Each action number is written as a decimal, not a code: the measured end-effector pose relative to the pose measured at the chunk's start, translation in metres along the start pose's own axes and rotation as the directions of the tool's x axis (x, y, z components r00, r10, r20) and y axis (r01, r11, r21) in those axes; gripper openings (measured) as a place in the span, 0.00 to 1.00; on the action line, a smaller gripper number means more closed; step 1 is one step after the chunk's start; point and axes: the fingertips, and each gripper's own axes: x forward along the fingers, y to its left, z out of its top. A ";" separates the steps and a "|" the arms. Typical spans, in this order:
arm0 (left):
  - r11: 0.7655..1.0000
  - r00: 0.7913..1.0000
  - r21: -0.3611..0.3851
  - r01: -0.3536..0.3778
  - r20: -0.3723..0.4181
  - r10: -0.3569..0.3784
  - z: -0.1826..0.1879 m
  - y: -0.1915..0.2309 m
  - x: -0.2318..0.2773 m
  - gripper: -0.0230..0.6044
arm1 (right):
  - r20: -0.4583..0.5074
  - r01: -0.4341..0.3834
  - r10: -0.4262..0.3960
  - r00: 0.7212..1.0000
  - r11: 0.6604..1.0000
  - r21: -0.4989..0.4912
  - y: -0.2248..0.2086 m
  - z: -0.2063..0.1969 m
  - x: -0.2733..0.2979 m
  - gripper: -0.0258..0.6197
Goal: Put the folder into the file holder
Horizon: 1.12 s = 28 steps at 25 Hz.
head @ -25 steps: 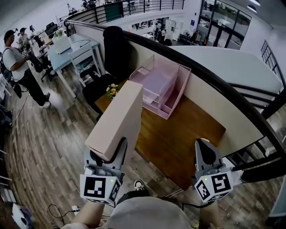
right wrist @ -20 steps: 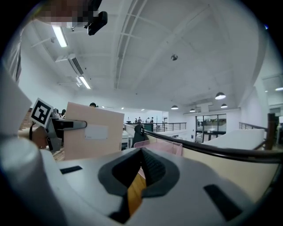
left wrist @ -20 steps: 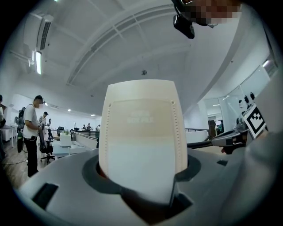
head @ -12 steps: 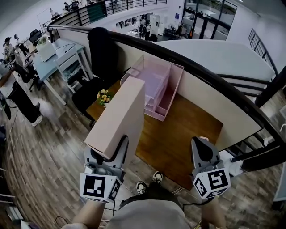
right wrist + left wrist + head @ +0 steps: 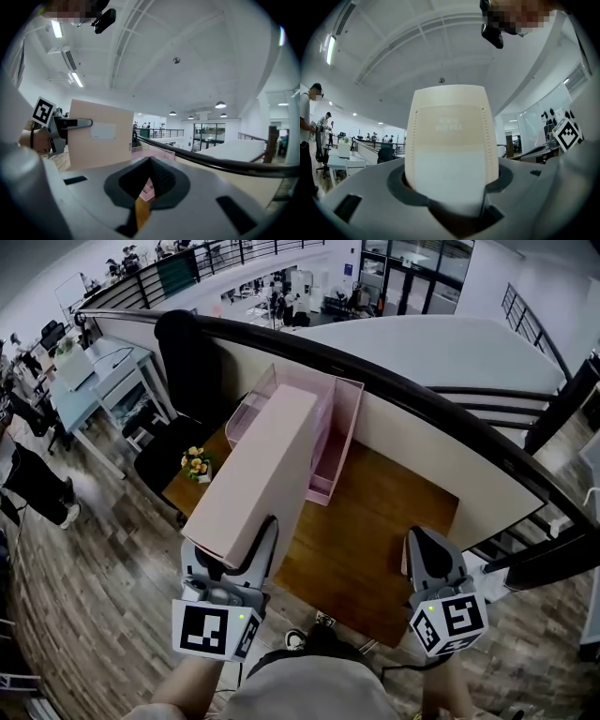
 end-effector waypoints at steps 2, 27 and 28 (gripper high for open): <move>1.000 1.000 0.001 0.016 -0.008 -0.016 -0.003 -0.006 0.015 0.51 | 0.000 0.012 -0.012 1.000 1.000 0.008 -0.014 0.000 0.006 0.04; 0.999 0.999 0.008 -0.032 -0.026 0.032 -0.035 -0.057 0.157 0.51 | 0.030 0.030 -0.033 0.999 0.995 0.093 -0.136 -0.007 0.060 0.04; 0.999 0.999 0.007 -0.036 -0.021 0.036 -0.035 -0.055 0.159 0.51 | 0.031 0.036 -0.039 0.999 0.995 0.097 -0.137 -0.007 0.061 0.04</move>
